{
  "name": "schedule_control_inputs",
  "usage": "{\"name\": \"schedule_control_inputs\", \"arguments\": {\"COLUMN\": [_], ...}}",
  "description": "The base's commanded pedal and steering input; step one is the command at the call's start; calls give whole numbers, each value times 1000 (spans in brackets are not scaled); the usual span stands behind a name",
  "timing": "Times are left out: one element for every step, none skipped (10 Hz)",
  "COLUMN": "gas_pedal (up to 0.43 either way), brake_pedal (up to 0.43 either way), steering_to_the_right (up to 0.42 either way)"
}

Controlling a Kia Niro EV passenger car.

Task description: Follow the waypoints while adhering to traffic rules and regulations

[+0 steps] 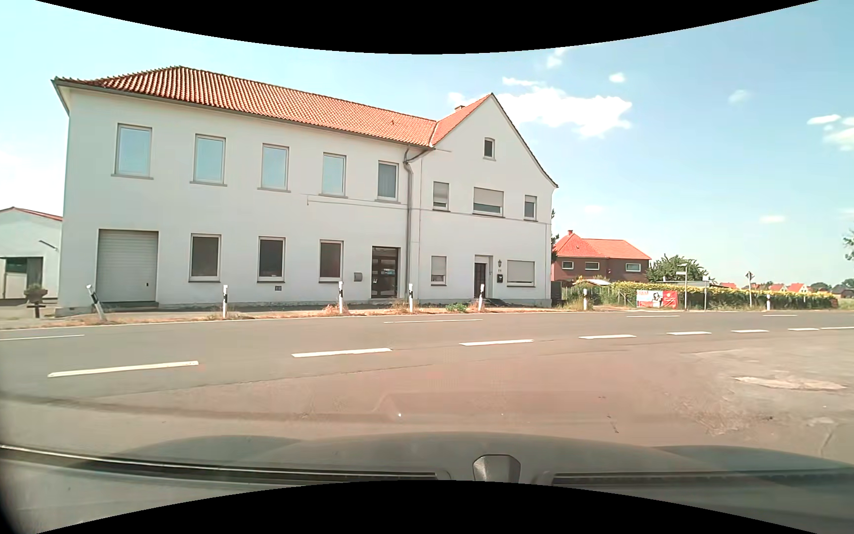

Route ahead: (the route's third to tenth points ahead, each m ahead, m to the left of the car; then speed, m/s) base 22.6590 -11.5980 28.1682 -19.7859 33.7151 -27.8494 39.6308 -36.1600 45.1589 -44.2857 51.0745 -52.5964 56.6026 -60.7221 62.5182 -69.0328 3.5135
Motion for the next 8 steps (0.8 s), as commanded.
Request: {"name": "schedule_control_inputs", "arguments": {"gas_pedal": [0,0,0,0,0,0,0,0], "brake_pedal": [189,189,189,189,189,189,189,189], "steering_to_the_right": [71,71,71,72,74,77,79,81]}}
